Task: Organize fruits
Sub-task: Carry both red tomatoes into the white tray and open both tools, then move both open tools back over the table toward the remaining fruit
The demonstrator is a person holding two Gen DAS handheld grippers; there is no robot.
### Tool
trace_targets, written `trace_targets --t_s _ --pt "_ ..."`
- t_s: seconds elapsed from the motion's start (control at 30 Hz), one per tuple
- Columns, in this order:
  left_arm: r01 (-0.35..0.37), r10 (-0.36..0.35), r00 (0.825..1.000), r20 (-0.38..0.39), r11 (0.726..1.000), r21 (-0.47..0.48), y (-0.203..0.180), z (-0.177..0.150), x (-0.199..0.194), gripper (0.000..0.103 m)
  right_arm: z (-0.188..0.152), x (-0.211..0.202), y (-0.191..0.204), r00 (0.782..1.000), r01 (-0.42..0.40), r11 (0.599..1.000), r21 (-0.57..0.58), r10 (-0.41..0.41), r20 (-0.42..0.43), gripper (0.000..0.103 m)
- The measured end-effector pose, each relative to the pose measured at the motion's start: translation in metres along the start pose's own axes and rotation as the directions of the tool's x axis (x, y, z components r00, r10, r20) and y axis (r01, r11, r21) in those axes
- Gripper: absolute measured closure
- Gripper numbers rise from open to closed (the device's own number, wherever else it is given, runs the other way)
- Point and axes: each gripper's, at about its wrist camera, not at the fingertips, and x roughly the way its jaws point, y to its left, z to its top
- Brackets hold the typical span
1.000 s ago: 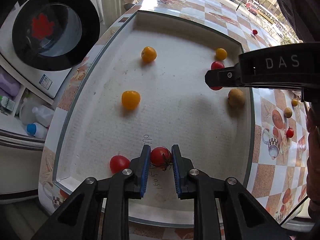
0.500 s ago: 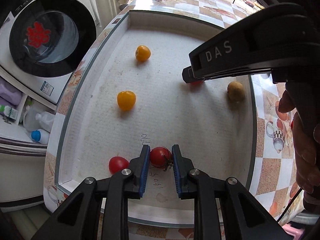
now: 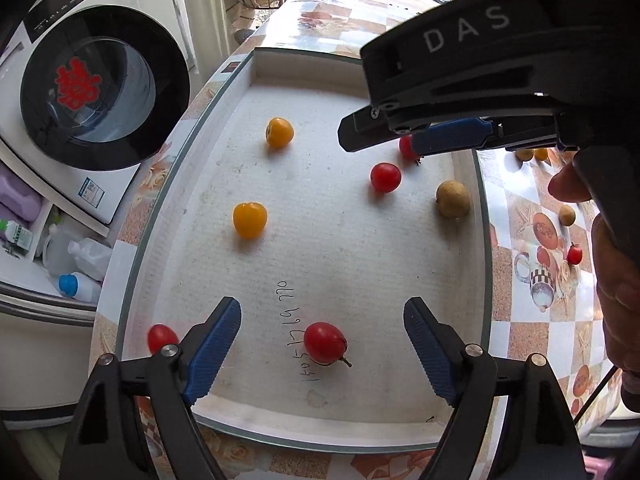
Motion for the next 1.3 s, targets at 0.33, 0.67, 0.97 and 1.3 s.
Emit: trace_targets --t_s 0.33,0.67,0.97,1.3 --pt "0.007 -0.005 0.997 -0.081 1.000 0.017 -0.012 0.006 0.007 0.019 -0.015 -0.056 -0.021 0.994 -0.017 0.996 0.082 0.008 0.108 0.020" --pt "0.082 -0.073 0.992 -0.101 0.993 0.086 -0.053 0.014 -0.010 0.019 -0.084 -0.092 -0.118 0.988 0.104 0.952 0.289 -0.131 0.077 0.019" --pt "0.166 -0.159 0.986 -0.052 0.964 0.208 -0.123 0.061 -0.022 0.019 -0.147 -0.109 -0.209 0.968 0.221 0.849 0.481 -0.251 -0.002 0.019" --pt "0.103 -0.110 0.994 0.010 0.957 0.272 -0.184 0.114 0.012 0.019 -0.142 -0.126 -0.256 0.950 0.258 0.810 0.527 -0.312 0.015 0.019"
